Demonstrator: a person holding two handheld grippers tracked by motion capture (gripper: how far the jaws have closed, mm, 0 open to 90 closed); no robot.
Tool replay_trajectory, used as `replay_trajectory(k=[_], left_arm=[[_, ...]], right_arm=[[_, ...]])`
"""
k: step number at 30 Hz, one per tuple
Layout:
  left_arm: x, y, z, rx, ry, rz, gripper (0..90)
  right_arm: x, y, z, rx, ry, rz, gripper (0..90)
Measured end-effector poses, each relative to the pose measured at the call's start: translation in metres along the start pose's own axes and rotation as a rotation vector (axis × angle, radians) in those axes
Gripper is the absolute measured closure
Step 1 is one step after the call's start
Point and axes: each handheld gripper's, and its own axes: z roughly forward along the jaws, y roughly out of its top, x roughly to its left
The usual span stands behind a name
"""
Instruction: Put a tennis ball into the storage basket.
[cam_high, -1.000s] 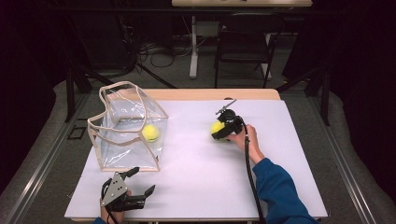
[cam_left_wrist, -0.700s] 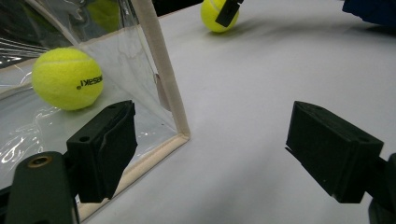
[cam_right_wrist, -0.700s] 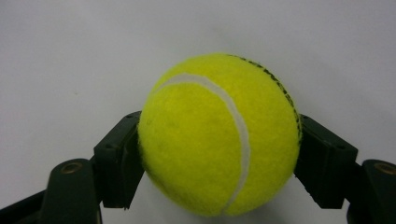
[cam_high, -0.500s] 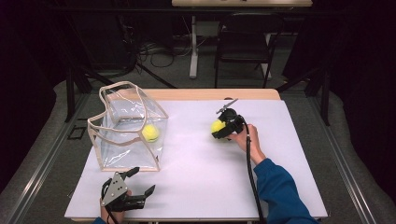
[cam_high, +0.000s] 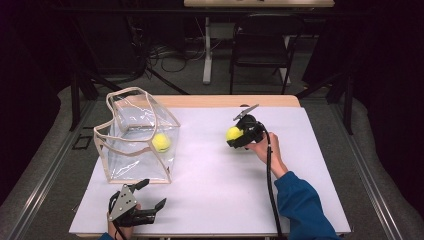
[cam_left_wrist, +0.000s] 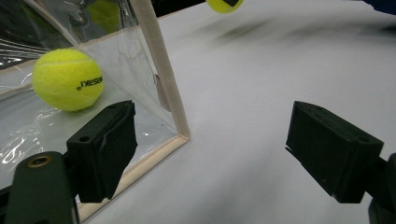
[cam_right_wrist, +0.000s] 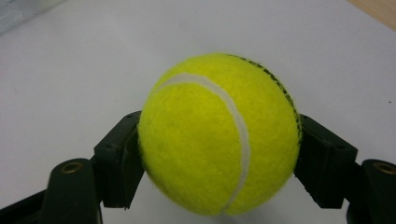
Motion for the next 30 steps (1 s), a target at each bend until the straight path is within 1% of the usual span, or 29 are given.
replay_trajectory(k=[1, 4, 10, 13, 14, 23, 25, 30], left_arm=[[0.000, 0.000, 0.000, 0.002, 0.000, -0.001, 16.1], [0.000, 0.000, 0.000, 0.001, 0.002, -0.001, 16.1], [0.000, 0.000, 0.000, 0.001, 0.001, 0.000, 16.1], [0.000, 0.000, 0.000, -0.001, 0.001, 0.001, 16.1], [0.000, 0.000, 0.000, 0.001, 0.001, 0.000, 16.1], [0.000, 0.000, 0.000, 0.001, 0.001, -0.002, 16.1], [0.000, 0.000, 0.000, -0.004, 0.001, 0.000, 16.1], [0.000, 0.000, 0.000, 0.000, 0.000, 0.000, 16.1]], right_arm=[[0.001, 0.000, -0.001, -0.010, 0.000, 0.002, 25.4], [0.003, 0.001, -0.006, -0.016, 0.001, -0.001, 25.4], [0.009, 0.003, -0.013, -0.024, 0.002, -0.020, 25.5], [0.013, 0.004, -0.016, -0.028, -0.002, -0.038, 25.5], [0.014, 0.005, -0.017, -0.027, 0.000, -0.036, 25.5], [0.023, 0.008, -0.024, -0.046, 0.005, -0.067, 25.6], [0.026, 0.009, -0.024, -0.045, 0.003, -0.073, 25.6], [0.031, 0.011, -0.025, -0.041, 0.008, -0.083, 25.6]])
